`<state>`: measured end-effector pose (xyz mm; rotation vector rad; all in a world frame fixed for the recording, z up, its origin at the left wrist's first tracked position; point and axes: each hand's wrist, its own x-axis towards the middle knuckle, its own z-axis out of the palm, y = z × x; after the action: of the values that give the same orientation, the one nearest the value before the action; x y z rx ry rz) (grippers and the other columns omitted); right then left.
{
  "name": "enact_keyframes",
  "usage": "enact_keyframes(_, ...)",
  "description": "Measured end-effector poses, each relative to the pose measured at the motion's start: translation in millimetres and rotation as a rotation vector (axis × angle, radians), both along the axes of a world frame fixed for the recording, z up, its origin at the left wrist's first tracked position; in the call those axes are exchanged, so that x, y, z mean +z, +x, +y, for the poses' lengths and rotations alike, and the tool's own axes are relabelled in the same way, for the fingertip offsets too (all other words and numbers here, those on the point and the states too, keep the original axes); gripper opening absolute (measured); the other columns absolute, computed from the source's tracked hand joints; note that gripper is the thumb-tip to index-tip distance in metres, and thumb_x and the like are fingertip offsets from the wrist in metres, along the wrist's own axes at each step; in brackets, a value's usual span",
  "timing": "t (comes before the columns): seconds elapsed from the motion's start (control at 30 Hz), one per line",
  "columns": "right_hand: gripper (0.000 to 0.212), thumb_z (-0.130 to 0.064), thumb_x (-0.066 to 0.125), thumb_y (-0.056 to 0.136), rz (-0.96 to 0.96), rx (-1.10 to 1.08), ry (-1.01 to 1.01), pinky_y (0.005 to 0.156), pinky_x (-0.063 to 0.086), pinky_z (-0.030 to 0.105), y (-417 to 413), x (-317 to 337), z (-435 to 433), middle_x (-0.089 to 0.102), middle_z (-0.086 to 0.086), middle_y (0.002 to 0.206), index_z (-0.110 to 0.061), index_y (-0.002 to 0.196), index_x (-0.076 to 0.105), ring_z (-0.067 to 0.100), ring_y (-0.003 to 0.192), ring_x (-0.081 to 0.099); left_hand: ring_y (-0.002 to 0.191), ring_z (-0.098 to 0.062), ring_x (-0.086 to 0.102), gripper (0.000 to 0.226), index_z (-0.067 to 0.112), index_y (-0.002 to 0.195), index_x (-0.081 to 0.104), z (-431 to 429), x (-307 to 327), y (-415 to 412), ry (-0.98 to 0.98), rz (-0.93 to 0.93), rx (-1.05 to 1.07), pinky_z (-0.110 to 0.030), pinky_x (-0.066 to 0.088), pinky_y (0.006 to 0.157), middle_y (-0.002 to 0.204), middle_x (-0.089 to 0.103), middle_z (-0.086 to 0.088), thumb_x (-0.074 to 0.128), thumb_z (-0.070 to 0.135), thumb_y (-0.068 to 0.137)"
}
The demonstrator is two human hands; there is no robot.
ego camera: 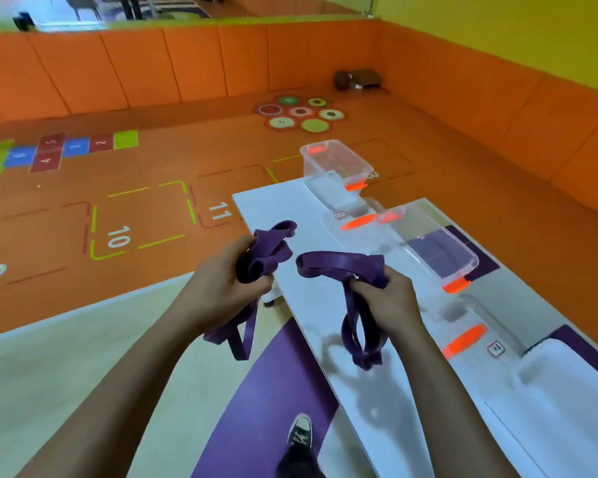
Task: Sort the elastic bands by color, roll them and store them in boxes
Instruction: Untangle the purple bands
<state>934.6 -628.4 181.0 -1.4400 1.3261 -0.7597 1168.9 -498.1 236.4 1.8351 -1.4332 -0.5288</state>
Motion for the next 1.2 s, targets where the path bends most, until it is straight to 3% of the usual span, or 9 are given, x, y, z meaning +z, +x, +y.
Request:
enact_keyframes(0.13, 0.009, -0.012, 0.07, 0.085, -0.023, -0.029, 0.017, 0.055, 0.047, 0.016, 35.3, -4.0, -62.4, 0.066, -0.008, 0.066, -0.019, 0.089, 0.071, 0.005, 0.055, 0.06, 0.063, -0.016, 0.049, 0.02, 0.025, 0.1, 0.057, -73.7, 4.3, 39.4, -0.037, -0.054, -0.04, -0.026, 0.039, 0.058, 0.074, 0.059, 0.002, 0.07, 0.02, 0.086)
enact_keyframes(0.27, 0.014, -0.009, 0.066, 0.084, -0.053, -0.038, 0.059, 0.062, 0.048, 0.028, 65.4, -4.5, -122.1, 0.066, -0.006, 0.065, -0.02, 0.09, 0.073, 0.015, 0.061, 0.061, 0.056, -0.009, 0.043, 0.022, 0.025, 0.095, 0.055, -142.6, 17.5, 69.4, -0.065, -0.056, -0.074, -0.018, 0.035, 0.052, 0.067, 0.054, 0.005, 0.071, 0.015, 0.085)
enact_keyframes(0.47, 0.01, -0.009, 0.07, 0.085, -0.054, -0.076, 0.021, 0.05, 0.044, 0.012, 109.1, -4.1, -201.3, 0.064, -0.009, 0.063, -0.019, 0.084, 0.07, 0.004, 0.051, 0.057, 0.069, -0.021, 0.057, 0.026, 0.026, 0.107, 0.059, -233.2, 43.2, 112.6, -0.141, -0.009, -0.141, -0.033, 0.045, 0.062, 0.078, 0.062, 0.003, 0.066, 0.027, 0.081)
enact_keyframes(0.57, 0.005, -0.014, 0.074, 0.085, -0.038, -0.109, 0.019, 0.052, 0.044, 0.011, 125.7, -7.7, -233.1, 0.066, -0.008, 0.068, -0.018, 0.088, 0.071, 0.002, 0.054, 0.058, 0.067, -0.012, 0.054, 0.028, 0.031, 0.108, 0.06, -272.0, 46.2, 134.0, -0.165, 0.031, -0.163, -0.023, 0.043, 0.061, 0.081, 0.063, 0.008, 0.066, 0.027, 0.081)
enact_keyframes(0.63, 0.007, -0.018, 0.075, 0.085, -0.025, -0.134, 0.025, 0.056, 0.045, 0.017, 136.7, -12.1, -250.2, 0.067, -0.007, 0.069, -0.019, 0.089, 0.071, 0.001, 0.054, 0.058, 0.066, -0.011, 0.052, 0.028, 0.029, 0.108, 0.061, -295.8, 42.2, 147.3, -0.165, 0.049, -0.193, -0.024, 0.041, 0.06, 0.081, 0.064, 0.002, 0.067, 0.027, 0.081)
enact_keyframes(0.83, 0.007, -0.019, 0.075, 0.083, -0.008, -0.266, 0.047, 0.063, 0.047, 0.023, 178.2, -31.3, -288.3, 0.067, -0.009, 0.07, -0.017, 0.088, 0.07, 0.007, 0.062, 0.062, 0.064, -0.011, 0.05, 0.026, 0.031, 0.105, 0.06, -367.7, 11.3, 192.9, -0.063, 0.076, -0.336, -0.021, 0.039, 0.057, 0.076, 0.061, 0.004, 0.065, 0.028, 0.08)
enact_keyframes(1.1, 0.01, -0.011, 0.075, 0.081, 0.02, -0.552, 0.098, 0.056, 0.048, 0.014, 239.2, -50.4, -306.0, 0.072, -0.003, 0.076, -0.014, 0.091, 0.073, 0.002, 0.058, 0.062, 0.061, -0.024, 0.049, 0.026, 0.019, 0.101, 0.058, -435.9, -26.9, 245.1, 0.131, 0.088, -0.585, -0.034, 0.041, 0.057, 0.07, 0.056, -0.007, 0.066, 0.03, 0.078)
enact_keyframes(1.2, 0.013, -0.016, 0.078, 0.08, 0.035, -0.652, 0.112, 0.063, 0.05, 0.021, 246.4, -54.4, -300.0, 0.075, 0.0, 0.081, -0.017, 0.092, 0.073, 0.009, 0.067, 0.066, 0.058, -0.024, 0.051, 0.023, 0.02, 0.099, 0.057, -445.9, -25.9, 246.6, 0.152, 0.104, -0.71, -0.027, 0.041, 0.053, 0.066, 0.056, -0.003, 0.069, 0.025, 0.081)
